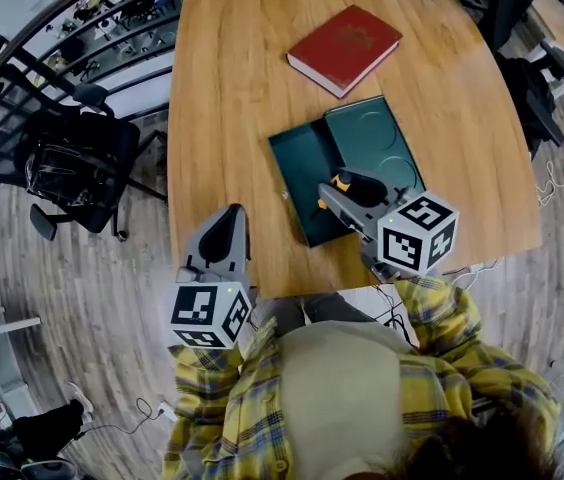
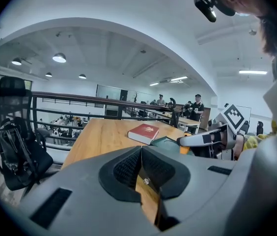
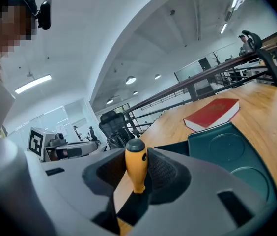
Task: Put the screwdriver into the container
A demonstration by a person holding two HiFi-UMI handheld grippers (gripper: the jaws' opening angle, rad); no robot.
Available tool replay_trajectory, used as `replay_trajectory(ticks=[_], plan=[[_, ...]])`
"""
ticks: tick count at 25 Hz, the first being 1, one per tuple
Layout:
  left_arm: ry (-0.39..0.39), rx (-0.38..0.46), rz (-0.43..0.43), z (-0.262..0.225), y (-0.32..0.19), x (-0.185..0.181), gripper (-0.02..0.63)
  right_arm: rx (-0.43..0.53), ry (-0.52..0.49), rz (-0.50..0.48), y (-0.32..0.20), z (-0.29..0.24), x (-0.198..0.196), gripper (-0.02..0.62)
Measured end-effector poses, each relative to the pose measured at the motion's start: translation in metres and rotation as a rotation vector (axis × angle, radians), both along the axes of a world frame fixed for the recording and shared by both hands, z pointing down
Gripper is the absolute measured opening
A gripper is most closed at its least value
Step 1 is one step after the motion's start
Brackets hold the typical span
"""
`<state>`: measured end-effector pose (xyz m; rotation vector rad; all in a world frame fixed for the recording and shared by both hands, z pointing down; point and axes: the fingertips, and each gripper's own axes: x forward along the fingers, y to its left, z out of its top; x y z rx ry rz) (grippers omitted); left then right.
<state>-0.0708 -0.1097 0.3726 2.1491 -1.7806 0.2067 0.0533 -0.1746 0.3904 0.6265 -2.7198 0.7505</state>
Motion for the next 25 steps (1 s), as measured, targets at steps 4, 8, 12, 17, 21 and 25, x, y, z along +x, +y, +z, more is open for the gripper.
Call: replay_trajectory(ticks=[4, 8, 12, 17, 21, 25], plan=[[0.034, -0.013, 0.039, 0.006, -0.013, -0.001, 0.011, -0.009, 0.043, -0.005, -0.003, 0.007, -0.004, 0.179], [0.052, -0.016, 0.094, 0.008, -0.022, -0.005, 0.011, -0.035, 0.083, 0.019, -0.006, 0.013, -0.006, 0.179], [0.065, -0.022, 0.131, 0.013, -0.030, -0.013, 0.011, -0.065, 0.091, 0.031, -0.009, 0.014, -0.012, 0.178], [0.062, -0.030, 0.168, 0.021, -0.037, -0.017, 0.011, -0.081, 0.126, 0.052, -0.014, 0.019, -0.015, 0.179], [0.081, -0.039, 0.182, 0.026, -0.042, -0.025, 0.011, -0.102, 0.160, 0.058, -0.016, 0.025, -0.019, 0.179], [0.095, -0.044, 0.197, 0.030, -0.049, -0.029, 0.011, -0.114, 0.190, 0.053, -0.021, 0.029, -0.023, 0.179]])
